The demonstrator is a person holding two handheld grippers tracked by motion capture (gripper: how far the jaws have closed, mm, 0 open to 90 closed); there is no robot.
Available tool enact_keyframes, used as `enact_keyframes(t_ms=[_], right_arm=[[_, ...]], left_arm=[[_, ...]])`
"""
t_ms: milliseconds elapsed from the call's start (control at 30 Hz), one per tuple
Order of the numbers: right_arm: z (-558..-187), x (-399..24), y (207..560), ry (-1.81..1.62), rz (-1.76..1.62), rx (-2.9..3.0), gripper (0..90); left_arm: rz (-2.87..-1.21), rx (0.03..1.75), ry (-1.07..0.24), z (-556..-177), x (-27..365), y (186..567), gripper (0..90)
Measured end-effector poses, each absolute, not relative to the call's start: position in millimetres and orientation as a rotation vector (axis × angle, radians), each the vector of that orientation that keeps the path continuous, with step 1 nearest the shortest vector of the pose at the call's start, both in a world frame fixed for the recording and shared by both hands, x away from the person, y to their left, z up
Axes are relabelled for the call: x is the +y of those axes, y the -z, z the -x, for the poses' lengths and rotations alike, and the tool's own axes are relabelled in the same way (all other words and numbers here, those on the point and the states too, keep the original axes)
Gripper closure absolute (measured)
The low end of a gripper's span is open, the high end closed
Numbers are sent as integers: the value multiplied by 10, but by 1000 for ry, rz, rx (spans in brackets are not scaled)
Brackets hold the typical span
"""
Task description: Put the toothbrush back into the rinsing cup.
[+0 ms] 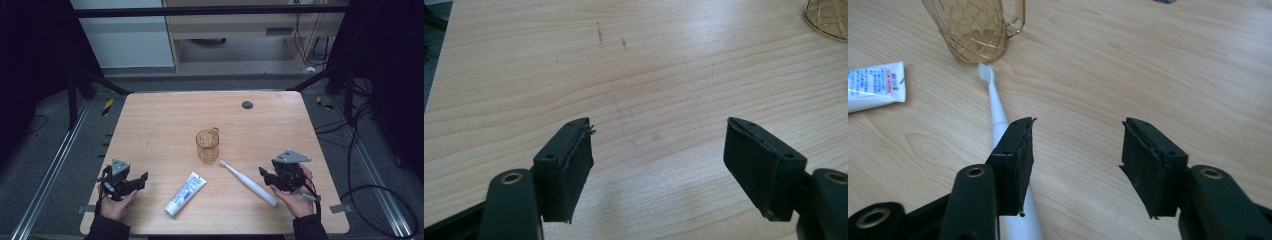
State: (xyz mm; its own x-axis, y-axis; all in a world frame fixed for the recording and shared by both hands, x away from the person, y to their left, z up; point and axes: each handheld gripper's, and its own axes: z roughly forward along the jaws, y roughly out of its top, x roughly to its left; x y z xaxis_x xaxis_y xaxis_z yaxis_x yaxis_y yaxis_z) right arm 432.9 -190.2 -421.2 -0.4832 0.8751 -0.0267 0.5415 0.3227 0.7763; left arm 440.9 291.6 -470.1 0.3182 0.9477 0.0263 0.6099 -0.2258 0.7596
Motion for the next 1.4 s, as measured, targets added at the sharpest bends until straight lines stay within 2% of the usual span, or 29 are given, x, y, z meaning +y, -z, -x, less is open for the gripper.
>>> enact_keyframes(t_ms=[367, 1400], right_arm=[[-4459, -1627, 4132, -1003, -1196, 2227, 477], [-4689, -1317, 4478, -801, -1187, 2459, 532]], left_arm=[[-1959, 1370, -647, -4438, 2914, 4709, 211], [-1977, 1359, -647, -4453, 2902, 4711, 215]])
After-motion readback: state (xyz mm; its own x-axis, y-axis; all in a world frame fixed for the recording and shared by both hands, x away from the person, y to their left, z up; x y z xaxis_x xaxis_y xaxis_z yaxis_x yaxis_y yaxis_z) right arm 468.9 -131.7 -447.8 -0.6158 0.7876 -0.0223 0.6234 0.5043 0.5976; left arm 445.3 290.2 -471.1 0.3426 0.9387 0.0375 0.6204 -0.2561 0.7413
